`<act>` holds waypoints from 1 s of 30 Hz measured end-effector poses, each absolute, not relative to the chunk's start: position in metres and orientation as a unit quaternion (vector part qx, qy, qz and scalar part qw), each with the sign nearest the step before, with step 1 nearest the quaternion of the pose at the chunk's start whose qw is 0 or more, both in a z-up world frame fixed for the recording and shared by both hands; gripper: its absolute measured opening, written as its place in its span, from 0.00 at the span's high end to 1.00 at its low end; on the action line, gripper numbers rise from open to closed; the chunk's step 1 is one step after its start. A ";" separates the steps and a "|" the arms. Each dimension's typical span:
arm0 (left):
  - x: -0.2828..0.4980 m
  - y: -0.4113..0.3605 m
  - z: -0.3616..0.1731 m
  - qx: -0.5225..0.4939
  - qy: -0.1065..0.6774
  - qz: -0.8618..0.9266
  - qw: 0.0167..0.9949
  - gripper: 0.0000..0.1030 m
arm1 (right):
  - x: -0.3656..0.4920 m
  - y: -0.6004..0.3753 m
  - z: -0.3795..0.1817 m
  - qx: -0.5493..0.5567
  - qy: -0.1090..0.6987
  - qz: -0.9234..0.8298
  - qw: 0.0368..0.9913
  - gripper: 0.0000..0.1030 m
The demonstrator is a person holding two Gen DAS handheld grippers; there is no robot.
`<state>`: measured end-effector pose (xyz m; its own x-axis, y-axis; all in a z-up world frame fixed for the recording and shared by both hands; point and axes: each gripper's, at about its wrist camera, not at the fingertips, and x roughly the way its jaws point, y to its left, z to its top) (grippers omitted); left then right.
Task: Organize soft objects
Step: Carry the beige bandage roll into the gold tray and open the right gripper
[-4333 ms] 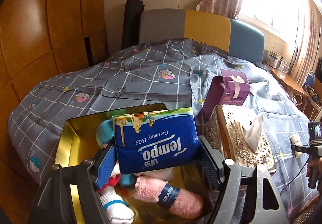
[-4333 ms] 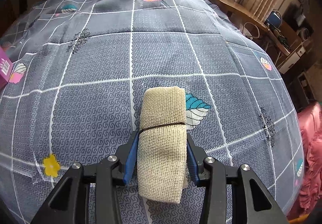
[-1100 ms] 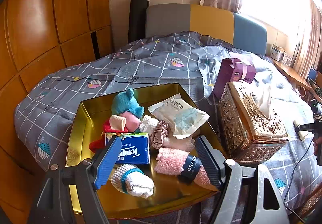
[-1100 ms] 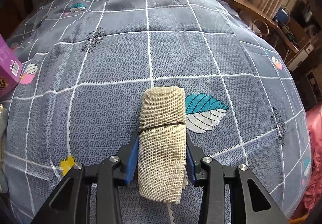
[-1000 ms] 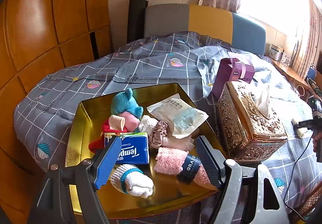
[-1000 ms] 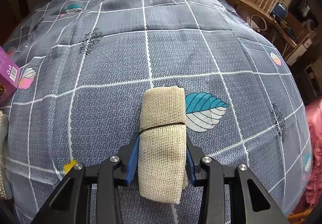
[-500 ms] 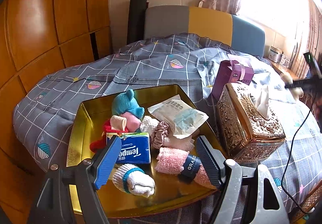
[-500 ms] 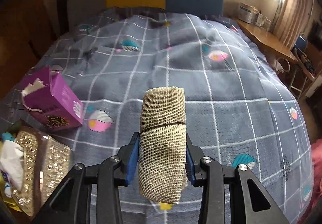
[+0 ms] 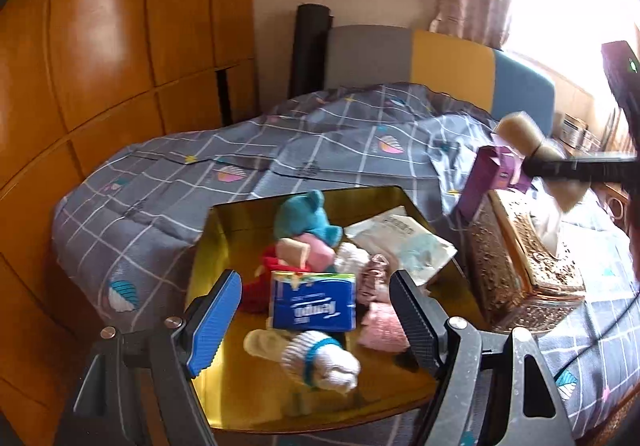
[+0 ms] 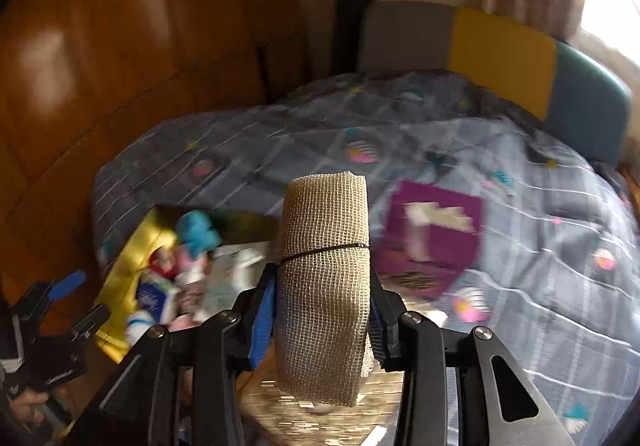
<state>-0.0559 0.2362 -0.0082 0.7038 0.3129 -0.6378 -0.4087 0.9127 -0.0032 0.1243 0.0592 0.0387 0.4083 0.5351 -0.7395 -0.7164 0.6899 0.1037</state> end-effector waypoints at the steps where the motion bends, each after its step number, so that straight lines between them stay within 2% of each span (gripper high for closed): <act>1: -0.058 0.239 -0.008 -0.073 0.330 0.201 0.919 0.24 | 0.116 0.070 0.032 -0.119 0.396 0.387 0.824 0.61; 12: -0.068 0.256 -0.010 -0.091 0.325 0.228 0.914 0.24 | 0.059 0.140 -0.040 -0.160 0.438 0.437 0.769 0.61; 19: -0.067 0.260 -0.014 -0.095 0.329 0.236 0.909 0.25 | 0.054 0.169 -0.080 -0.202 0.444 0.398 0.777 0.61; 30: -0.069 0.265 -0.018 -0.106 0.331 0.252 0.903 0.25 | 0.058 0.177 -0.093 -0.212 0.435 0.377 0.790 0.61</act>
<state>-0.0690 0.2648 -0.0179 0.6534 0.3855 -0.6516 -0.5254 0.8505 -0.0238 0.0580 0.1767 -0.0930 0.3372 0.4107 -0.8471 -0.7798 0.6260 -0.0069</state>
